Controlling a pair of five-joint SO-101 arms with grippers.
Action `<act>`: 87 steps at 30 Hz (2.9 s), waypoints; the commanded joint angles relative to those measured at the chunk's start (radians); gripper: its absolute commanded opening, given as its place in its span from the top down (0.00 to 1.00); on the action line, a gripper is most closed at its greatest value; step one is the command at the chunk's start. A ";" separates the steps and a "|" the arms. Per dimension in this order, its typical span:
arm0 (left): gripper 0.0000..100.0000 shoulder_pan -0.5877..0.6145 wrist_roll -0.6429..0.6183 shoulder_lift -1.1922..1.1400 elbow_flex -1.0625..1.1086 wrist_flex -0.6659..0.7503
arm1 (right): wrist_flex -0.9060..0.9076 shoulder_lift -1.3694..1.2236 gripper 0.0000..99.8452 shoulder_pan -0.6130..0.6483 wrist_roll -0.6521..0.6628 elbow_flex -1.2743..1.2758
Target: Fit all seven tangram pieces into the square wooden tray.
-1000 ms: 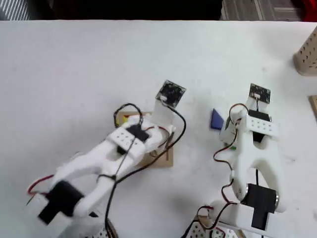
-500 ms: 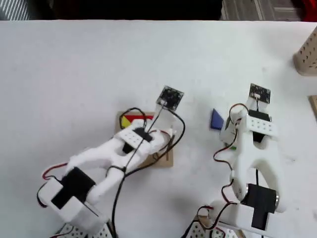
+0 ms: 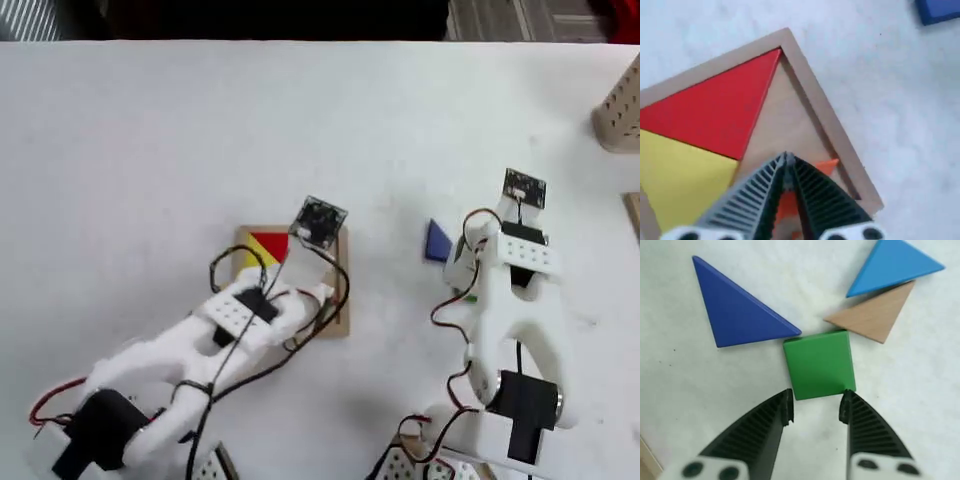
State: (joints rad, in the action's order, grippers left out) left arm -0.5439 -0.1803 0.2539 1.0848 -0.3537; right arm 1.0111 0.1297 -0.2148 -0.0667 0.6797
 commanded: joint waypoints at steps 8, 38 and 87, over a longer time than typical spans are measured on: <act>0.98 0.007 -0.009 0.045 -0.040 0.008 | -0.007 0.004 0.84 0.010 0.009 -0.034; 0.98 0.015 0.338 -0.076 -0.213 -0.133 | -0.005 0.004 0.84 0.019 0.009 -0.034; 0.98 -0.124 0.183 0.300 0.009 -0.195 | -0.008 0.004 0.84 0.024 0.009 -0.034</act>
State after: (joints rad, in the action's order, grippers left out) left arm -0.5347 0.0176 0.5224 1.1416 -0.5240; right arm 1.0111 0.1297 -0.1995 -0.0667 0.6797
